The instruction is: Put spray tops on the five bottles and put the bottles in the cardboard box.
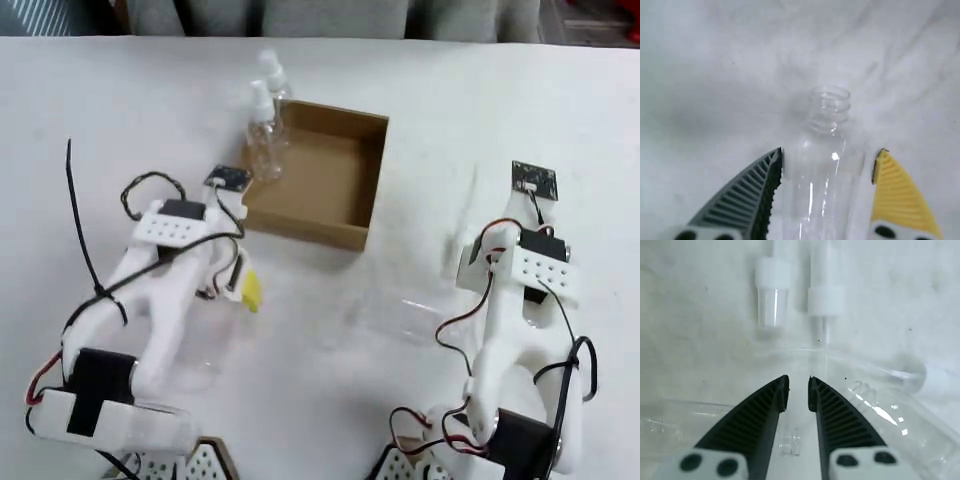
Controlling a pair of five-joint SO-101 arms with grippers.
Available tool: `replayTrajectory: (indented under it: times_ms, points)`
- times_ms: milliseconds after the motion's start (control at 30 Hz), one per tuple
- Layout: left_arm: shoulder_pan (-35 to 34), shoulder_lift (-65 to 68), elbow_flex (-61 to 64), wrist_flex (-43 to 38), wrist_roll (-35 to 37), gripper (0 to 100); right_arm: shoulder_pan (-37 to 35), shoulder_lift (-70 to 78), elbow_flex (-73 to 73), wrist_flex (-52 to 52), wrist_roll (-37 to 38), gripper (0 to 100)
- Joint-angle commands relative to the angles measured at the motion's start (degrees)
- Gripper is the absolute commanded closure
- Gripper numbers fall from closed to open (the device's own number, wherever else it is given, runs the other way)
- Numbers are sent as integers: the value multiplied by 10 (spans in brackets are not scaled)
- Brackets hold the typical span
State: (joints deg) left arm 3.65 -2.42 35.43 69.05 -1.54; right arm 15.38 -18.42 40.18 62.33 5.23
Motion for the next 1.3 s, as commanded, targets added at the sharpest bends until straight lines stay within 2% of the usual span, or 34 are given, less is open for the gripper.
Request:
replayTrajectory:
  times_ms: [0, 500, 667, 733, 933, 1067, 1267]
  points:
    - [-4, -3, -32, 11, -1, 714, -4, -2, -4, -9, -2, 950]
    - [1, 4, -37, -26, -4, 714, -4, -2, -4, -9, -2, 950]
    - [7, 55, -65, -27, -4, 715, -4, -2, -4, -7, -2, 950]
    - [9, 82, -87, -15, -5, 740, -4, -2, -4, -7, -2, 950]
    - [7, 118, -121, -4, -8, 915, -4, -2, -4, -9, -2, 950]
    - [9, 118, -118, -4, -30, 948, -4, -2, -4, -9, -2, 950]
    - [-1, 82, -111, -8, -23, 951, -4, -2, -4, -9, -2, 950]
